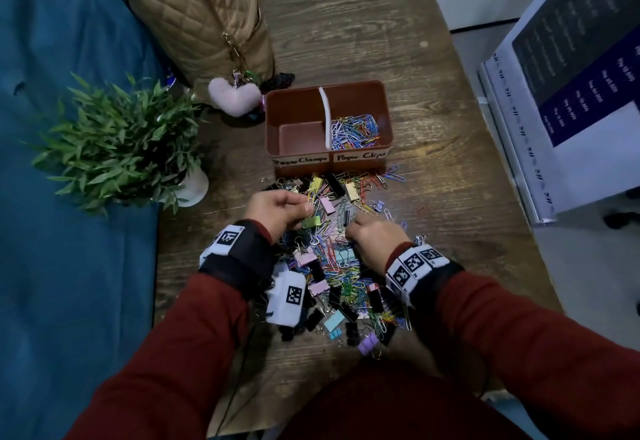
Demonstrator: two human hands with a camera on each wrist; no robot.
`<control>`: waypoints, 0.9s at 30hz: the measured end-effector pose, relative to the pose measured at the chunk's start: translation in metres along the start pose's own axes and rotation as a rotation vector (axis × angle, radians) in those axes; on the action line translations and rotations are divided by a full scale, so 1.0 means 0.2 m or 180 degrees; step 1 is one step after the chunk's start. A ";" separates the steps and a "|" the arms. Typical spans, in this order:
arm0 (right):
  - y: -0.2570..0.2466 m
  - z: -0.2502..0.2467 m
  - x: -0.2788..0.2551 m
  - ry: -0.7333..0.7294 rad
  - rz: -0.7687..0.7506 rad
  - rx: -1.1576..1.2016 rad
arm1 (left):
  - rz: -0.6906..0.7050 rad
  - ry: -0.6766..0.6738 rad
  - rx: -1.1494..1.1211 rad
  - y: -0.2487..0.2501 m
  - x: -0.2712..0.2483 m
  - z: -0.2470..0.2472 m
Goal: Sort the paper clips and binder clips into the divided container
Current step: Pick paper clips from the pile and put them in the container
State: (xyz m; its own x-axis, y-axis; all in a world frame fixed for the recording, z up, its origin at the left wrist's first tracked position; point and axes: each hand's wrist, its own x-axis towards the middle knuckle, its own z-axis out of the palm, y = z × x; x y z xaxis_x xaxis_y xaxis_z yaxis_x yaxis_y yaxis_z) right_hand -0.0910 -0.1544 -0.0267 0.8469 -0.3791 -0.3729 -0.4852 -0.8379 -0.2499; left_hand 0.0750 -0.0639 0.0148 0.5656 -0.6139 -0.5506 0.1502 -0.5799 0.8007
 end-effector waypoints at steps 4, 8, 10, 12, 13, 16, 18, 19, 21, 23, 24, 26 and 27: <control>0.05 0.01 -0.02 0.0017 0.0209 0.0550 | 0.0053 0.0054 -0.0081 0.00 0.00 -0.01; 0.15 -0.07 -0.07 0.0155 0.1088 0.1752 | 0.0156 0.0106 -0.0221 0.02 0.01 -0.02; 0.20 -0.12 -0.08 0.0252 0.1408 0.2421 | 0.0262 0.0111 -0.0265 0.07 0.01 -0.02; 0.22 -0.19 -0.09 0.0337 0.1565 0.3233 | 0.0392 0.0071 -0.0290 0.13 0.00 -0.01; 0.23 -0.22 -0.08 0.0396 0.1612 0.3636 | 0.0464 0.0039 -0.0304 0.17 0.01 0.00; 0.26 -0.34 -0.06 0.0575 0.1559 0.4287 | 0.0664 -0.0020 -0.0313 0.31 0.03 0.04; 0.28 -0.42 -0.04 0.0624 0.1387 0.4360 | 0.0838 -0.0027 -0.0280 0.41 0.06 0.08; 0.29 -0.45 -0.03 0.0638 0.1314 0.4346 | 0.0932 -0.0017 -0.0270 0.47 0.09 0.10; 0.32 -0.51 0.00 0.0599 0.1230 0.4371 | 0.1086 0.0014 -0.0289 0.57 0.15 0.14; 0.34 -0.56 0.02 0.0623 0.1179 0.4394 | 0.1220 0.0070 -0.0308 0.67 0.20 0.18; 0.34 -0.58 0.03 0.0669 0.1161 0.4379 | 0.1278 0.0090 -0.0317 0.71 0.22 0.19; 0.35 -0.62 0.05 0.0765 0.1148 0.4271 | 0.1385 0.0147 -0.0346 0.78 0.27 0.21; 0.35 -0.64 0.06 0.0813 0.1146 0.4182 | 0.1442 0.0220 -0.0302 0.79 0.31 0.21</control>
State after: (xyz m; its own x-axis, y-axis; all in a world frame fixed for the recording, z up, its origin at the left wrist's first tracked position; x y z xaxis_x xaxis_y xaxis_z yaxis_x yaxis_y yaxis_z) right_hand -0.0862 -0.2676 0.0649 0.5794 -0.6734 -0.4591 -0.4095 0.2465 -0.8784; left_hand 0.0999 -0.2160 0.0982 0.6435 -0.7550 -0.1260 -0.0528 -0.2080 0.9767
